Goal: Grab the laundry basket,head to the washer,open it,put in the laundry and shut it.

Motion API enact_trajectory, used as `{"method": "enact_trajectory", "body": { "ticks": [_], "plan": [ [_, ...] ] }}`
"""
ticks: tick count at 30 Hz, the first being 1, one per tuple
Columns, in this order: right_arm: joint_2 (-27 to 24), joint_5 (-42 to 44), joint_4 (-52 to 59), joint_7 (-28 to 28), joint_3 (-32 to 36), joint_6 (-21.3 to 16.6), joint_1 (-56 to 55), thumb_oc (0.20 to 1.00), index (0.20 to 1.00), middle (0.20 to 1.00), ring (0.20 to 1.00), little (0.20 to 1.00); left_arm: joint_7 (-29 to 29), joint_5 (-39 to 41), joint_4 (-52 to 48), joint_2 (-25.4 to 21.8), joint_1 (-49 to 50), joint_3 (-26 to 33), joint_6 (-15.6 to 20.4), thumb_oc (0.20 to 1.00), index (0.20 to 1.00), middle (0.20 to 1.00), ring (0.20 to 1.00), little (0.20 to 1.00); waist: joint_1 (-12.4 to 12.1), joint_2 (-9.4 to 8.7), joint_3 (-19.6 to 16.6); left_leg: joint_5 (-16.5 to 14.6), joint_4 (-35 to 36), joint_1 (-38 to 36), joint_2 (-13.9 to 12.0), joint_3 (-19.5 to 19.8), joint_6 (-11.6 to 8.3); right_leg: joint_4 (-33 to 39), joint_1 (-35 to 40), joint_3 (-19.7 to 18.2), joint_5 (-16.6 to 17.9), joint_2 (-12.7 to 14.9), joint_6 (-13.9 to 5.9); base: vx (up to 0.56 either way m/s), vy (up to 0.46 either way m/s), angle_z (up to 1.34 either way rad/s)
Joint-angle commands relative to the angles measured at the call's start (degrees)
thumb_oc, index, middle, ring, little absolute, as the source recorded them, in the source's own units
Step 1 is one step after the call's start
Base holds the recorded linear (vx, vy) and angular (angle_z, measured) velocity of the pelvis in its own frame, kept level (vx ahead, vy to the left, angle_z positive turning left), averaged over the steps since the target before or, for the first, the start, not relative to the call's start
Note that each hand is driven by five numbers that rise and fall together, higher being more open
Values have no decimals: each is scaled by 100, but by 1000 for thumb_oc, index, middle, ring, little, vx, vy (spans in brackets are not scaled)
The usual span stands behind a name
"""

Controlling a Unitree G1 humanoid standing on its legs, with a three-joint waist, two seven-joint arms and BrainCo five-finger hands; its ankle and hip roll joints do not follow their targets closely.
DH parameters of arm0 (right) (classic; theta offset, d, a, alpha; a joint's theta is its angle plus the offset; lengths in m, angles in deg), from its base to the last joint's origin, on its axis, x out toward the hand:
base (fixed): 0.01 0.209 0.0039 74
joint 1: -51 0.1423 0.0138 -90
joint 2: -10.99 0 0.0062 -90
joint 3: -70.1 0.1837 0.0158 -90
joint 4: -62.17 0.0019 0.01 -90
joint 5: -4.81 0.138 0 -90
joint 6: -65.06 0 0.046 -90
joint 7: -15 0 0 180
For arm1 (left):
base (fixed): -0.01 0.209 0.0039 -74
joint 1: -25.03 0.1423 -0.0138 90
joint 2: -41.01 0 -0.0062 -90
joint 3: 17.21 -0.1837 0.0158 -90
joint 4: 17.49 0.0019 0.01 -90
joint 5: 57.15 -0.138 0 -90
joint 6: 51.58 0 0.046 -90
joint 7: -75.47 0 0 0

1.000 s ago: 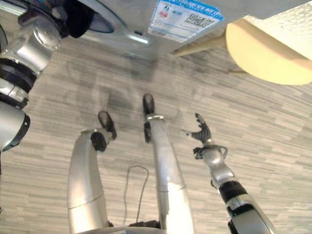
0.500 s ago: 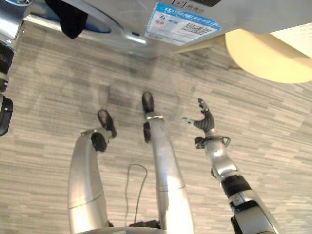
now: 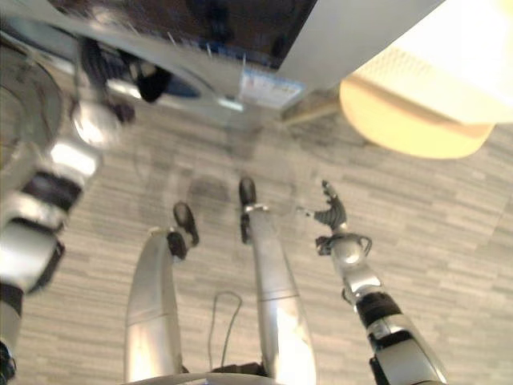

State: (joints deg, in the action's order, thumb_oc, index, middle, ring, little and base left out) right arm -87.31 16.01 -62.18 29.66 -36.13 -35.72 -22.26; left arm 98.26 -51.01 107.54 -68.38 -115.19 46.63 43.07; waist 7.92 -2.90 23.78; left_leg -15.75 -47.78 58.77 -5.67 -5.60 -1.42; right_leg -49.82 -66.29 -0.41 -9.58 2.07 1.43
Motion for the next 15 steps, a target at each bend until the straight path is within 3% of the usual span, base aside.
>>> {"method": "enact_trajectory", "body": {
  "ticks": [1,2,4,7,9,10,11,15],
  "plan": [
    [150,-203,68,42,87,132,-436,1000,1000,1000,1000,1000,-269,71,-420,265,642,634,389,1000,1000,1000,1000,1000,23,121,-120,426,1032,-657,16,198,95,878,1227,128,-380,245,-331,2,-37,24],
    [277,-314,-49,9,191,220,-551,1000,1000,1000,1000,1000,-455,39,-730,535,1644,848,462,1000,1000,1000,1000,1000,-60,144,-221,588,1651,-1310,79,166,52,1374,1831,213,-310,263,-357,10,-35,24],
    [349,-328,-100,-20,182,244,-611,1000,1000,1000,1000,1000,-593,169,-789,759,2141,980,483,1000,1000,1000,1000,1000,-103,157,-272,680,1992,-1712,107,168,19,1696,2234,242,-267,251,-365,38,-56,15],
    [463,-459,-353,-166,284,356,-959,1000,1000,1000,1000,1000,-924,220,-508,1157,3633,1302,392,1000,1000,1000,1000,1000,-233,174,-408,1007,2801,-2928,102,171,-72,2663,3604,411,-143,197,-328,109,-91,16],
    [491,-524,-496,-212,351,388,-1055,1000,1000,1000,1000,1000,-1027,125,-244,1250,4085,1382,329,1000,1000,1000,1000,1000,-280,160,-492,1243,3046,-3250,89,133,-58,3049,4036,487,28,161,-277,52,-61,8],
    [490,-524,-499,-212,347,389,-1065,1000,1000,1000,1000,1000,-1028,125,-242,1253,4095,1379,328,1000,1000,1000,1000,1000,-280,163,-488,1092,3022,-3337,93,168,-93,3009,4114,457,-113,156,-306,-13,-31,9],
    [516,-548,-591,-238,367,409,-1106,1000,1000,1000,1000,1000,-1062,107,-61,1341,4324,1443,288,1000,1000,1000,1000,1000,-321,137,-535,1290,3108,-3418,90,160,-73,3203,4283,498,53,141,-272,80,-17,6],
    [611,-630,-1175,-311,442,506,-1202,1000,1000,1000,1000,1000,-1190,-33,545,1529,4909,1587,160,1000,1000,1000,1000,1000,-381,75,-780,1322,3519,-4069,210,310,-114,3863,5038,470,239,107,-366,103,50,-12]
  ]
}}
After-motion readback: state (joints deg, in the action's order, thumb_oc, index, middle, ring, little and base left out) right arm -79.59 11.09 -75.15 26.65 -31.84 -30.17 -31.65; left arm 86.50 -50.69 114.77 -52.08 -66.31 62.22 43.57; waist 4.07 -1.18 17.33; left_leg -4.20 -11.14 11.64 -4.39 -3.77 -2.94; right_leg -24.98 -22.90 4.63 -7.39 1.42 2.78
